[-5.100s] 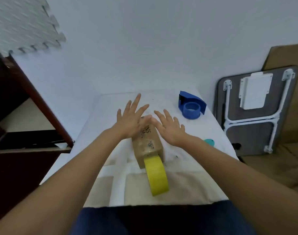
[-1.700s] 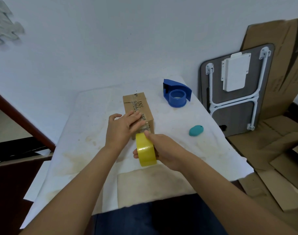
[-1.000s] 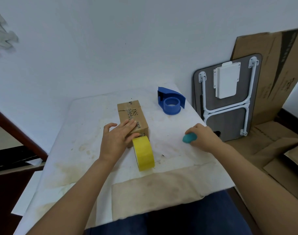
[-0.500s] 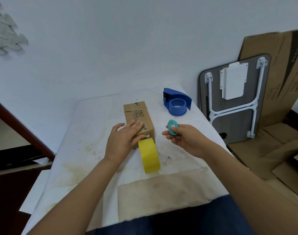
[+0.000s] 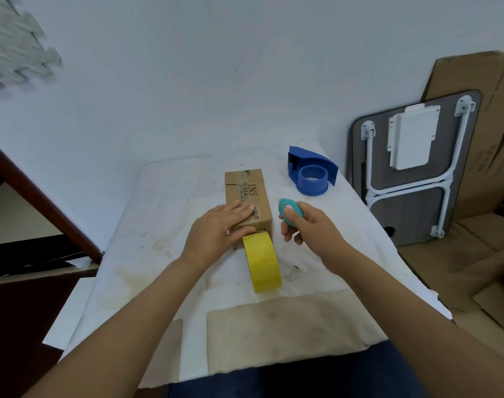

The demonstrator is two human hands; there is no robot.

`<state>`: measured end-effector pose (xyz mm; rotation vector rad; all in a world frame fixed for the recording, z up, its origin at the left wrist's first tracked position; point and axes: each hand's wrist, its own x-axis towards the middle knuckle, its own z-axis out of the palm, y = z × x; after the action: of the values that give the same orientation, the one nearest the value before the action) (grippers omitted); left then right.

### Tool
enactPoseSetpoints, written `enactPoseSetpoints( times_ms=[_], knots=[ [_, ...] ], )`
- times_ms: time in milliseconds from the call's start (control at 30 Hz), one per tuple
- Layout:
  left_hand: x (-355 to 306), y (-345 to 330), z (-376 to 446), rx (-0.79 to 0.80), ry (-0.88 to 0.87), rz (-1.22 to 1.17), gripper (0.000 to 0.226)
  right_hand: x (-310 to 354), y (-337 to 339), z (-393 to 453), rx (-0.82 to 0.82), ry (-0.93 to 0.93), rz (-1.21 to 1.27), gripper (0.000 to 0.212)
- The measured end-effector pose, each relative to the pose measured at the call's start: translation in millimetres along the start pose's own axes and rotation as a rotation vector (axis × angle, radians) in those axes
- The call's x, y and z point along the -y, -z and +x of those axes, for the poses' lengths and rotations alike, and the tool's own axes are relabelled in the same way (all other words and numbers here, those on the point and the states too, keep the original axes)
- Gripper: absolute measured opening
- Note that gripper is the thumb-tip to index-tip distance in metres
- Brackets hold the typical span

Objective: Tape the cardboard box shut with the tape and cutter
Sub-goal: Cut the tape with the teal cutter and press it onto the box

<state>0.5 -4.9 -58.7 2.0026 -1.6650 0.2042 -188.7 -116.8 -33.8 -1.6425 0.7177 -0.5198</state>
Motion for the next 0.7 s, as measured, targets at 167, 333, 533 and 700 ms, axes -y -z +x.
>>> enactPoseSetpoints(
  times_ms=[167, 333, 533, 700],
  knots=[
    [2, -2, -2, -0.010, 0.030, -0.068, 0.048, 13, -13, 8, -0.130, 0.130, -0.170, 0.035],
    [7, 3, 2, 0.134, 0.005, -0.179, 0.051, 11, -22, 19, -0.047, 0.302, -0.332, 0.015],
    [9, 0, 4, 0.083, -0.037, -0.002, 0.053, 4, -28, 25, -0.067, 0.285, -0.361, 0.012],
    [8, 7, 5, 0.161, -0.027, -0.018, 0.047, -2, -30, 25, -0.090, 0.295, -0.372, 0.012]
  ],
)
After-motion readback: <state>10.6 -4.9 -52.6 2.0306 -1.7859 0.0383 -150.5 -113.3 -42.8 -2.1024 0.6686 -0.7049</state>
